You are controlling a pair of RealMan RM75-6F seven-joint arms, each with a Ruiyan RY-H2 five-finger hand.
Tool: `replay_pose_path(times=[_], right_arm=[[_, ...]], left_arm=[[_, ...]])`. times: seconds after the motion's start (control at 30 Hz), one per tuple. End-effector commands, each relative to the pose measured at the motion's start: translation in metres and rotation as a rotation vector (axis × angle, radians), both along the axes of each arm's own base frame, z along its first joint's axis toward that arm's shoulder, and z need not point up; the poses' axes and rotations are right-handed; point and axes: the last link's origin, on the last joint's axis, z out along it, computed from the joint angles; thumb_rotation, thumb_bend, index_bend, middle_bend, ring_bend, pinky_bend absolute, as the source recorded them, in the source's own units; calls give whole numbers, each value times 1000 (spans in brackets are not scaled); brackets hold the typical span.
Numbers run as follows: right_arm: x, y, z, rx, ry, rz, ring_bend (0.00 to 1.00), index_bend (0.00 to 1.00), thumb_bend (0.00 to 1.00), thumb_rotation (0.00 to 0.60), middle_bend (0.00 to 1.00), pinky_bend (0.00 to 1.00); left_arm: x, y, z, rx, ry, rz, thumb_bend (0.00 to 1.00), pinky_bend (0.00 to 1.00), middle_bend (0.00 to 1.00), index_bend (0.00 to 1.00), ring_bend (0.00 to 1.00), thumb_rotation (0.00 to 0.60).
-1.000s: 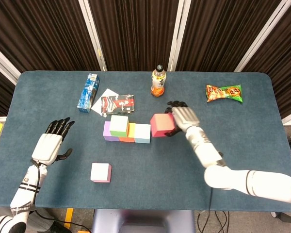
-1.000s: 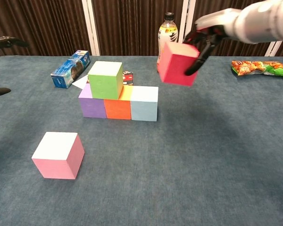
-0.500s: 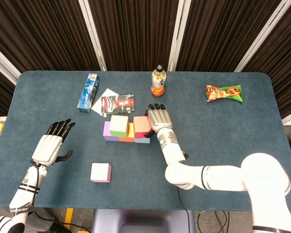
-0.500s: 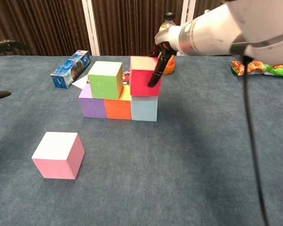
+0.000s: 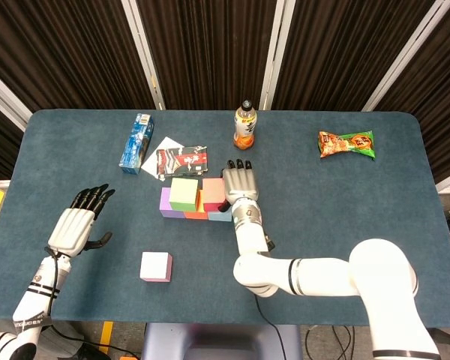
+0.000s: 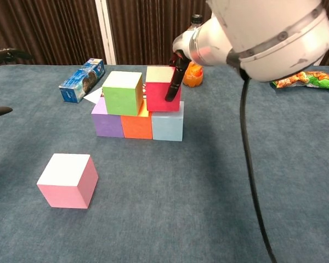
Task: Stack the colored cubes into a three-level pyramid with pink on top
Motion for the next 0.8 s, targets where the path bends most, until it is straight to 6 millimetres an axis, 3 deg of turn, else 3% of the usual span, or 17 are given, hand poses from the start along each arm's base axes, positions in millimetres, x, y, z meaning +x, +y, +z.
replay_pose_path(times=[0.03,0.43,0.8], right_arm=[[1,0,-4,-6,4,-10,43,548,287,600,189,151],[6,0,-13,-19,-5,-23,42,509,287,600,190,132],[2,3,-18,4,3,-26,0,195,287,600,147,94]], left_arm=[[-1,-1,-1,-4,-1,-3,303,75,0,73,0,600],[-4,-1,-1,-7,-13,5,305,74,0,73,0,600],[-5,-2,-1,-7,-16,8,304,74,0,73,0,600]])
